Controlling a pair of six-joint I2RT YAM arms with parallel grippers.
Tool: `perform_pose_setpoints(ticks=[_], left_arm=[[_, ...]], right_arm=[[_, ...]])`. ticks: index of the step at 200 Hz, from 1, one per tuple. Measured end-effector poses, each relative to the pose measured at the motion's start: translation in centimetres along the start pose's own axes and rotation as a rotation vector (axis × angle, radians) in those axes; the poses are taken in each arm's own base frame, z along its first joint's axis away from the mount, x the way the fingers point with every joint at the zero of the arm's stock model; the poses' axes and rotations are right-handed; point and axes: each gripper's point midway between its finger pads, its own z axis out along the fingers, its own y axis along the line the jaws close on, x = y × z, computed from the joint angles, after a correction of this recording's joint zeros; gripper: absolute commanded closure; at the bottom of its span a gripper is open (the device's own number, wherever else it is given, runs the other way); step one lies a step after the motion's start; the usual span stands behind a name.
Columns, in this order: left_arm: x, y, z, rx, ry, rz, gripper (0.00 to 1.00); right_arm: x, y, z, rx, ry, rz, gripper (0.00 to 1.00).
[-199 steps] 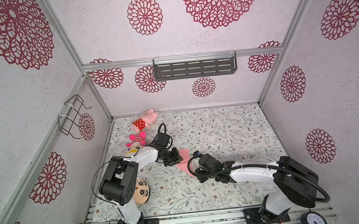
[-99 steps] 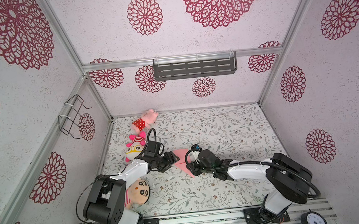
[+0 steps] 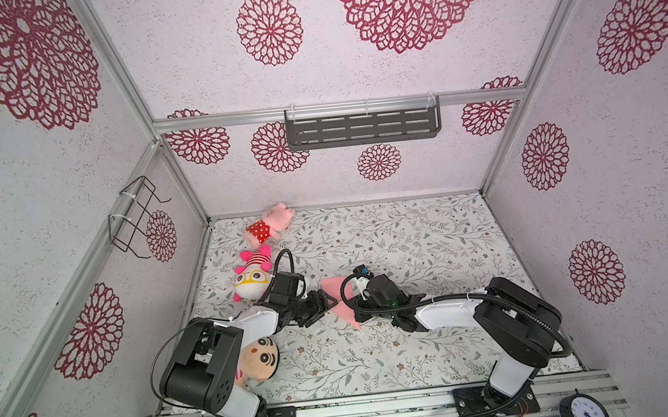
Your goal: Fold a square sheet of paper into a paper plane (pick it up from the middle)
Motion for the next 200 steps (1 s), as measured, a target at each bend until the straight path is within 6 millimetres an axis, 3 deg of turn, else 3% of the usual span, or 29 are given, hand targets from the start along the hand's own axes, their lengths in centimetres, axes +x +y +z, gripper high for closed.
perform_pose_setpoints(ticks=[81,200], left_arm=[[0.1,0.1,1.5,0.046,0.038,-0.015,0.45],[-0.4,-1.0,2.7,0.126,0.053,-0.015,0.43]], right_arm=[[0.6,-1.2,0.5,0.027,0.015,0.043,0.95],[1.1,-1.8,0.4,0.035,0.011,0.056,0.94]])
